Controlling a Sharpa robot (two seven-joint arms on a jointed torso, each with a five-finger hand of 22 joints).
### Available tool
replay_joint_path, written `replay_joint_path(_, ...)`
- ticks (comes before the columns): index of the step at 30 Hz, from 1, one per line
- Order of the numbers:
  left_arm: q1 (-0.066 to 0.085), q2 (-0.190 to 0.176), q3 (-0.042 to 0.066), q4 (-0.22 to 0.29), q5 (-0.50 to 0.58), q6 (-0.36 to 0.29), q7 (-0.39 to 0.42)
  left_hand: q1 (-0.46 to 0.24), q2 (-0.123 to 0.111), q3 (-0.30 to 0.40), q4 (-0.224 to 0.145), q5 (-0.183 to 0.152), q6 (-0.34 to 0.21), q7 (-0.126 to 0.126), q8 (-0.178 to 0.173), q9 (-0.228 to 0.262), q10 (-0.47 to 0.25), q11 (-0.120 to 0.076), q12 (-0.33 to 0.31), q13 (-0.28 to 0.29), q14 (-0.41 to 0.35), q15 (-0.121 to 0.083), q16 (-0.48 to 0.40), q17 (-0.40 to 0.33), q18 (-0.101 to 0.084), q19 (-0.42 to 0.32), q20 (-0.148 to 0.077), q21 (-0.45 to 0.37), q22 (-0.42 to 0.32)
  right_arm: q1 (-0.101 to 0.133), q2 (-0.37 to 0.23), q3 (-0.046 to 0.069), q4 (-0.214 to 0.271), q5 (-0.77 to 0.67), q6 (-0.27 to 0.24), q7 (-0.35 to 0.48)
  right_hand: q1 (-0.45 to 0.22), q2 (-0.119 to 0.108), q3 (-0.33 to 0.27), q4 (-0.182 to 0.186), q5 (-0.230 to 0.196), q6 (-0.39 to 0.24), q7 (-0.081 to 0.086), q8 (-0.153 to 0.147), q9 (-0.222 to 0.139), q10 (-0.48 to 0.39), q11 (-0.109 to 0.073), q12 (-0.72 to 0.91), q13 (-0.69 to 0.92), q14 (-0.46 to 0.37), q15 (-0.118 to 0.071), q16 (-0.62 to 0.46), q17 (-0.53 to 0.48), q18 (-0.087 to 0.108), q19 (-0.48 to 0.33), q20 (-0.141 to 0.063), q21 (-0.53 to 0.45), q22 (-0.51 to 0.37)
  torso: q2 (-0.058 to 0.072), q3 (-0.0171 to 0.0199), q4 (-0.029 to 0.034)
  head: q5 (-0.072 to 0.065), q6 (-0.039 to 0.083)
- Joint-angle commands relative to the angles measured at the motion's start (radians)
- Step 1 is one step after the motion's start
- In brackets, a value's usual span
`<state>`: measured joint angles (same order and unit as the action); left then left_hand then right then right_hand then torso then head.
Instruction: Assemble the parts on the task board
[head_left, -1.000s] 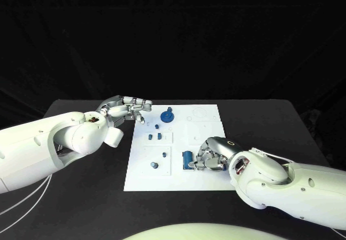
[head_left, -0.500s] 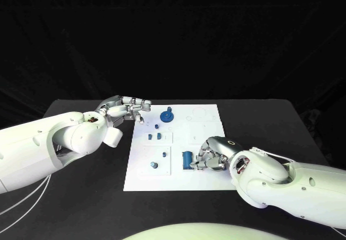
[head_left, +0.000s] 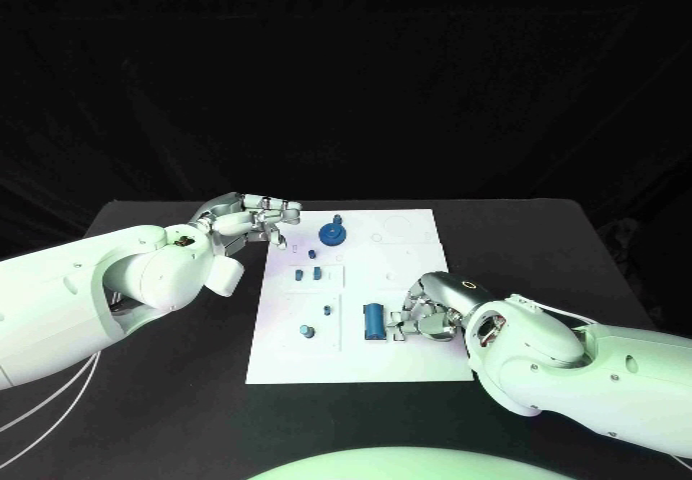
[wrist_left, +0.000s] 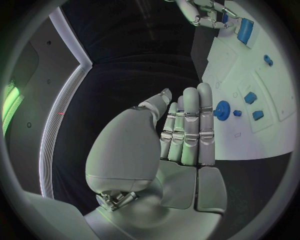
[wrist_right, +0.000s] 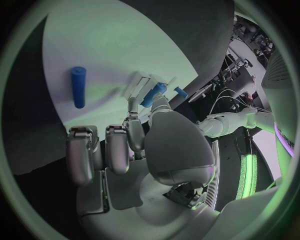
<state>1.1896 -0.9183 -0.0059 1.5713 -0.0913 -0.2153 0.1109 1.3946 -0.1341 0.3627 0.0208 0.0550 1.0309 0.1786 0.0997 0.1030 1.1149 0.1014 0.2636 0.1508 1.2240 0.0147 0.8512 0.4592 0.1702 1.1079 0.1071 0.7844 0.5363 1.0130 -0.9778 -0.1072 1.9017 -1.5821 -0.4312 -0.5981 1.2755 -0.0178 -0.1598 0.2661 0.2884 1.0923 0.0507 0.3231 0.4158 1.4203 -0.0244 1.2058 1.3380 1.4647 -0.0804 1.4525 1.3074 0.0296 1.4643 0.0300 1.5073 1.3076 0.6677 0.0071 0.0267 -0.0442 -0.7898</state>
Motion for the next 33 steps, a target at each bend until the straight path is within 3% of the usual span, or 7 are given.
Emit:
replay_joint_path(1, 0.001, 0.002, 0.0, 0.001, 0.0, 0.015, 0.005, 0.001, 0.008, -0.004, -0.001, -0.004, -0.008, 0.0, 0.006, -0.001, -0.005, 0.0, 0.003, -0.001, -0.002, 0.005, 0.005, -0.001, 0.014, 0.004, 0.0, -0.005, -0.001, 0.012, -0.035, 0.0, 0.015, -0.01, -0.038, 0.027, 0.023, 0.009, -0.006, -0.003, 0.011, -0.009, 0.003, -0.009, -0.004, -0.008, 0.004, -0.006, -0.052, 0.065, -0.002, 0.002, 0.055, -0.014, 0.078, -0.002, -0.008, 0.243, -0.001, 0.0005, -0.0022, -0.013, 0.004)
replay_joint_path(6, 0.001, 0.002, -0.001, 0.001, 0.0, 0.015, 0.005, 0.001, 0.009, -0.005, 0.0, -0.004, -0.008, 0.0, 0.007, -0.002, -0.006, 0.0, 0.004, -0.001, -0.002, 0.005, 0.005, -0.002, 0.014, 0.004, 0.0, -0.006, -0.002, 0.032, -0.111, 0.0, 0.028, -0.013, -0.04, 0.035, 0.037, 0.013, -0.011, -0.002, 0.036, -0.011, 0.006, -0.019, -0.009, -0.009, 0.007, -0.008, -0.052, 0.065, 0.001, 0.004, 0.058, -0.015, 0.079, 0.001, -0.004, 0.244, -0.001, 0.0007, -0.0038, -0.031, 0.009)
replay_joint_path(14, 0.001, 0.005, -0.002, 0.0, 0.0, 0.016, 0.005, 0.001, 0.009, -0.005, 0.0, -0.004, -0.008, 0.0, 0.007, -0.002, -0.006, 0.0, 0.004, -0.001, -0.002, 0.005, 0.005, -0.002, 0.014, 0.004, 0.0, -0.006, -0.002, 0.034, -0.167, -0.002, 0.027, -0.021, -0.031, 0.035, 0.04, 0.013, -0.015, 0.001, 0.048, -0.006, 0.006, -0.021, -0.01, -0.008, 0.007, -0.008, -0.051, 0.067, 0.001, 0.007, 0.065, -0.016, 0.082, 0.002, 0.003, 0.246, 0.001, 0.0041, -0.0064, -0.047, 0.012)
replay_joint_path(24, 0.0, 0.009, -0.003, -0.002, 0.0, 0.019, 0.004, 0.001, 0.009, -0.005, 0.0, -0.004, -0.008, 0.0, 0.007, -0.002, -0.006, 0.0, 0.004, -0.001, -0.002, 0.005, 0.005, -0.002, 0.014, 0.004, 0.0, -0.006, -0.002, 0.003, -0.168, -0.006, 0.01, -0.021, -0.011, 0.025, 0.037, 0.014, -0.021, 0.007, 0.056, 0.003, 0.004, -0.02, -0.009, -0.008, 0.006, -0.009, -0.051, 0.067, 0.001, 0.008, 0.065, -0.017, 0.082, 0.002, 0.004, 0.246, 0.0, 0.003, -0.0027, -0.053, 0.006)
replay_joint_path(33, 0.0, 0.007, -0.003, -0.002, 0.0, 0.02, 0.004, 0.001, 0.01, -0.006, 0.0, -0.004, -0.008, 0.0, 0.007, -0.002, -0.006, 0.0, 0.005, -0.001, -0.002, 0.005, 0.005, -0.002, 0.014, 0.004, 0.0, -0.007, -0.003, -0.026, -0.144, -0.006, -0.009, -0.018, -0.003, 0.02, 0.035, 0.014, -0.024, 0.01, 0.058, 0.005, 0.003, -0.019, -0.009, -0.008, 0.006, -0.01, -0.052, 0.067, 0.001, 0.007, 0.065, -0.016, 0.082, 0.002, 0.002, 0.246, 0.0, 0.0024, -0.0033, -0.051, 0.003)
